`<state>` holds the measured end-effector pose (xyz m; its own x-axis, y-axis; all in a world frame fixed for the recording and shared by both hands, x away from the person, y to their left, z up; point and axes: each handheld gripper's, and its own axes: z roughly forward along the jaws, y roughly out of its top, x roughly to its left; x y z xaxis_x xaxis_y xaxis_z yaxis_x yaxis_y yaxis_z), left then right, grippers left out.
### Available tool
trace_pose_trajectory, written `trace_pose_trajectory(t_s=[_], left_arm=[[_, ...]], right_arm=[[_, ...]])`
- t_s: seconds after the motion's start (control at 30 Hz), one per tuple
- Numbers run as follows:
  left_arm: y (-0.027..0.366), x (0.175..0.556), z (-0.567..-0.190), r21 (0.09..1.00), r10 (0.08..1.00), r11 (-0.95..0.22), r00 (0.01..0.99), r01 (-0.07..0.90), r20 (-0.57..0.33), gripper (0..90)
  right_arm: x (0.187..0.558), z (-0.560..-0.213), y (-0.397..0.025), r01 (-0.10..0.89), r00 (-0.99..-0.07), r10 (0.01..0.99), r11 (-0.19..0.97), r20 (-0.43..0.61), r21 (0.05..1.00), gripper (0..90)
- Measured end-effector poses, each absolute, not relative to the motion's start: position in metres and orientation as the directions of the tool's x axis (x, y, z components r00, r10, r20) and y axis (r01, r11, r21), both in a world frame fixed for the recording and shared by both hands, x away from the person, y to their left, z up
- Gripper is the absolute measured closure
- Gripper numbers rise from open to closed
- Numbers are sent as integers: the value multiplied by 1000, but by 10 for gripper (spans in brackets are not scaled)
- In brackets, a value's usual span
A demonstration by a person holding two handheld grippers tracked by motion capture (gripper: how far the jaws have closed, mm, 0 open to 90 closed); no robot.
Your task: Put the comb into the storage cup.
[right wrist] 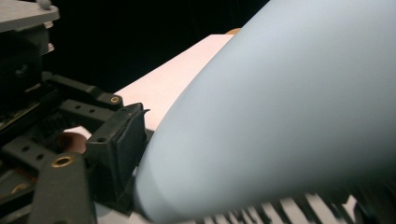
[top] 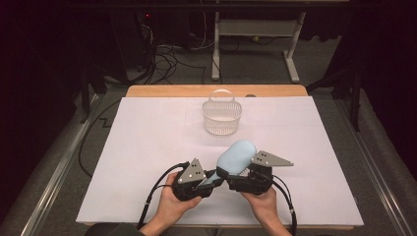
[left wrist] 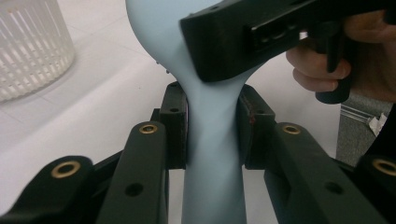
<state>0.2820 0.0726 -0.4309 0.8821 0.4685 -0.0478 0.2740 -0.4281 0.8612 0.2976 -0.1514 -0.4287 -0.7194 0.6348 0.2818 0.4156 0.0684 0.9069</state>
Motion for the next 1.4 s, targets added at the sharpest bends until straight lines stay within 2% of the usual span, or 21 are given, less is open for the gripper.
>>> trace_pose_trajectory(t_s=[0.17,0.27,0.47,0.63,0.8,0.97,1.1,1.27,1.4], left_arm=[[74,286,-431,856,475,-431,878,287,-55,690],[73,286,-430,854,488,-428,871,298,-59,689],[74,288,-431,853,481,-422,873,309,-78,688],[73,287,-431,857,477,-415,875,307,-82,666],[76,287,-428,858,494,-404,865,316,-86,592],[77,286,-428,851,506,-413,859,324,-81,406],[76,287,-431,838,488,-430,867,335,-96,325],[78,286,-435,837,500,-439,863,326,-74,230],[85,288,-436,845,518,-421,852,329,-74,193]], right_arm=[[302,-430,-151,454,-720,613,61,326,889,320],[305,-428,-151,467,-729,586,47,354,883,395],[302,-425,-148,453,-744,581,79,328,888,512],[301,-422,-150,463,-753,566,94,336,881,555],[302,-418,-152,471,-759,556,108,340,875,572],[303,-410,-157,464,-763,559,124,324,877,574],[305,-407,-161,468,-759,566,132,321,874,574],[307,-402,-166,466,-757,573,138,313,874,573],[309,-399,-169,463,-759,573,143,308,875,572]])
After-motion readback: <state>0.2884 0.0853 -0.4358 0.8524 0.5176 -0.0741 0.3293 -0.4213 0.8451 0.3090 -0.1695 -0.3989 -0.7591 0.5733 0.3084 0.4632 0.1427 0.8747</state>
